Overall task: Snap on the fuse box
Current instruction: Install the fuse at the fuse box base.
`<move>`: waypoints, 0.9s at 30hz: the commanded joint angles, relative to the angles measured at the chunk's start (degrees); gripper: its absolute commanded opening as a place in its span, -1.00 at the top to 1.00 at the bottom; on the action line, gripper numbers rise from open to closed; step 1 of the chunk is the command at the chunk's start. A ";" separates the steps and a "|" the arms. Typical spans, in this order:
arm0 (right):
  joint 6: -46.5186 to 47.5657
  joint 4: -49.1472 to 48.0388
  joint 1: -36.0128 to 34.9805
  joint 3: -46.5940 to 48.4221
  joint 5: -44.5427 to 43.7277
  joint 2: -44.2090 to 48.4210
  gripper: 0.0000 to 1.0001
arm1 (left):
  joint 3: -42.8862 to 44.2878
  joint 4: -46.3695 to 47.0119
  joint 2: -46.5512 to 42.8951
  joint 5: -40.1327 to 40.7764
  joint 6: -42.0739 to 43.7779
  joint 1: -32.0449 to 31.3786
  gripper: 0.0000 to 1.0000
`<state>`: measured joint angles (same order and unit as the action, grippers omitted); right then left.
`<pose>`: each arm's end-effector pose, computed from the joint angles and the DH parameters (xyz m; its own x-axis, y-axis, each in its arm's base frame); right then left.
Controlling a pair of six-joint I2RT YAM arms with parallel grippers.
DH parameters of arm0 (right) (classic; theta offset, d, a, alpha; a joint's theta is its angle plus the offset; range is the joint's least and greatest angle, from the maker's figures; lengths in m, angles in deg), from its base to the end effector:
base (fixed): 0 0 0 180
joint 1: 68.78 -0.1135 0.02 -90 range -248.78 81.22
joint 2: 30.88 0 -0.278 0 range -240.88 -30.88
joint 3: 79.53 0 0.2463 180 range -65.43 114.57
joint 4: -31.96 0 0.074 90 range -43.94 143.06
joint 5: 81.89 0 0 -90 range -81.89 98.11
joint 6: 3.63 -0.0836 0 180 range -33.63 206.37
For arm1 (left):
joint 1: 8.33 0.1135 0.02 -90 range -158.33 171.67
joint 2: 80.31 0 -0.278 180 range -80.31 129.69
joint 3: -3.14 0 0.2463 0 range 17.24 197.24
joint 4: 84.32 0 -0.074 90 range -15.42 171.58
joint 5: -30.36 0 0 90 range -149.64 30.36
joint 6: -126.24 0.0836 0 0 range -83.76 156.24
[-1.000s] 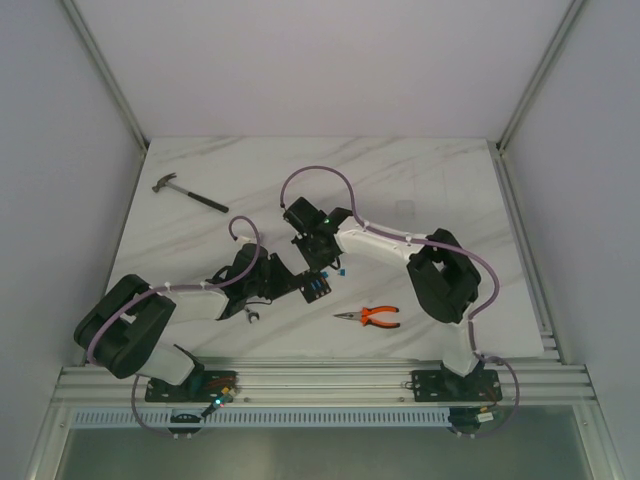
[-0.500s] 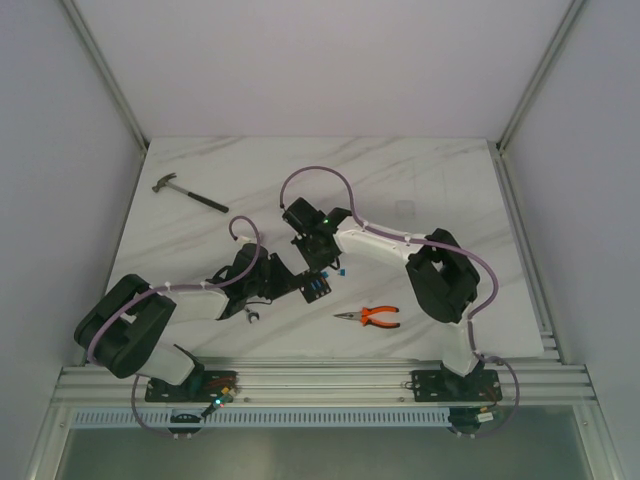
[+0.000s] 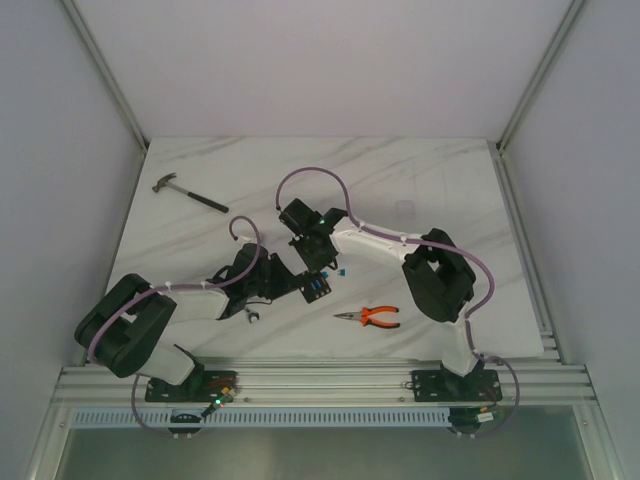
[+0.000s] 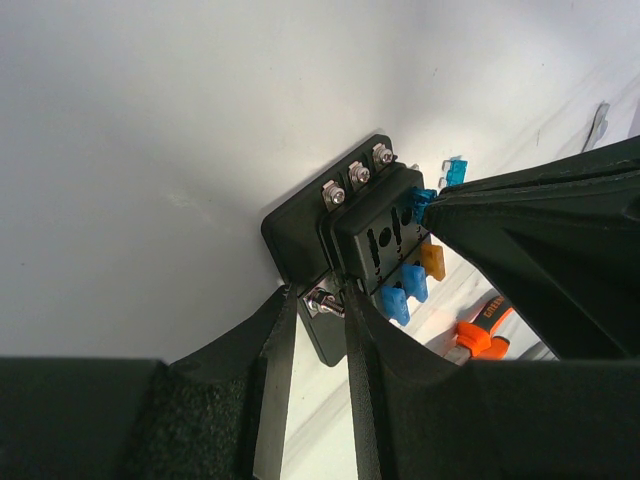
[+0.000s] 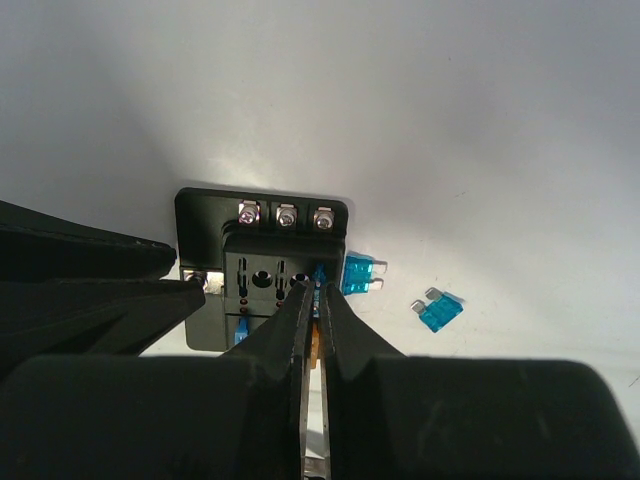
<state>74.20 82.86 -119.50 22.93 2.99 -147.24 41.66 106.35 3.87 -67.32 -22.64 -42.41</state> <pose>0.2903 0.3432 0.1611 -0.7174 -0.5455 -0.4332 -0.6094 0.7928 0.0108 0.2360 -0.1731 0.1240 -0.7985 -0.4841 -0.3578 -0.0727 0.6676 -0.7410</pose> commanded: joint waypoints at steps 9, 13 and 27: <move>0.99 5.26 -0.51 -8.63 -0.20 -5.57 1.00 | -0.03 -2.19 1.41 -0.22 0.73 0.05 0.30; 1.06 4.44 -0.50 -8.04 0.91 -6.47 1.00 | 0.15 -2.18 1.73 -0.37 0.76 -0.02 0.31; 2.40 0.55 -0.78 -3.46 3.89 -4.50 1.00 | -0.06 -2.10 1.61 -0.52 0.64 -0.09 0.31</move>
<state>75.58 81.35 -119.79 21.79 2.29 -146.80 41.66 107.03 4.29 -67.60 -22.66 -42.41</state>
